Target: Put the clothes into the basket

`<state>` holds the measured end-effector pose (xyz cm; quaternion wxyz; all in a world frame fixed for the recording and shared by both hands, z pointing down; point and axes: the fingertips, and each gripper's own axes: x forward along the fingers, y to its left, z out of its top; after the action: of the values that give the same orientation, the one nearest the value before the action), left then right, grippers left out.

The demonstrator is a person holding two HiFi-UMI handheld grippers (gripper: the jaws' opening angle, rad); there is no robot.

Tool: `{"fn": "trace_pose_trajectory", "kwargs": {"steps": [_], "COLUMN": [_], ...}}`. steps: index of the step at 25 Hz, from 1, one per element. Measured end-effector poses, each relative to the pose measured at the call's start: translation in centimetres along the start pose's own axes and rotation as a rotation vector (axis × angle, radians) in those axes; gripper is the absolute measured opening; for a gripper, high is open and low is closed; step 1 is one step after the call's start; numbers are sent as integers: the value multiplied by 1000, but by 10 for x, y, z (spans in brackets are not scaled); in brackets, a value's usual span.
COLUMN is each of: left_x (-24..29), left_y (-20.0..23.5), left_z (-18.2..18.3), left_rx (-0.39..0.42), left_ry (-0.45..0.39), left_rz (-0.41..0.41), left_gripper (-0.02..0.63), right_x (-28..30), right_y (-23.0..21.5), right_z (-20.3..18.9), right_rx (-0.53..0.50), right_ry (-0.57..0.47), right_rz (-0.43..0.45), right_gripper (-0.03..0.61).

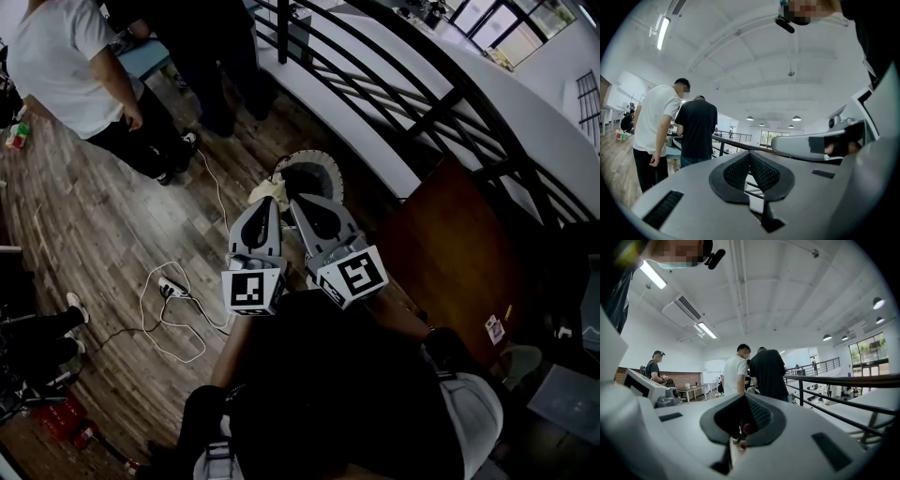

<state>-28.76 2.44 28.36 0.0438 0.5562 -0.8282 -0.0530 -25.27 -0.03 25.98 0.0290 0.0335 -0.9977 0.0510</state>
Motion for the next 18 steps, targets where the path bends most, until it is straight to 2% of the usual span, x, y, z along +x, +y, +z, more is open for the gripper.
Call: {"fn": "trace_pose_trajectory", "kwargs": {"steps": [7, 18], "left_x": [-1, -8], "left_y": [3, 14], "left_z": [2, -1], "left_rx": [11, 12], "left_ry": [-2, 7], "left_rz": [-14, 13], "left_gripper": [11, 11], "right_x": [2, 10], "right_y": [5, 14], "right_z": [0, -1], "right_rx": [-11, -11], "right_ry": [-3, 2], "right_rz": [-6, 8], "right_gripper": [8, 9]}}
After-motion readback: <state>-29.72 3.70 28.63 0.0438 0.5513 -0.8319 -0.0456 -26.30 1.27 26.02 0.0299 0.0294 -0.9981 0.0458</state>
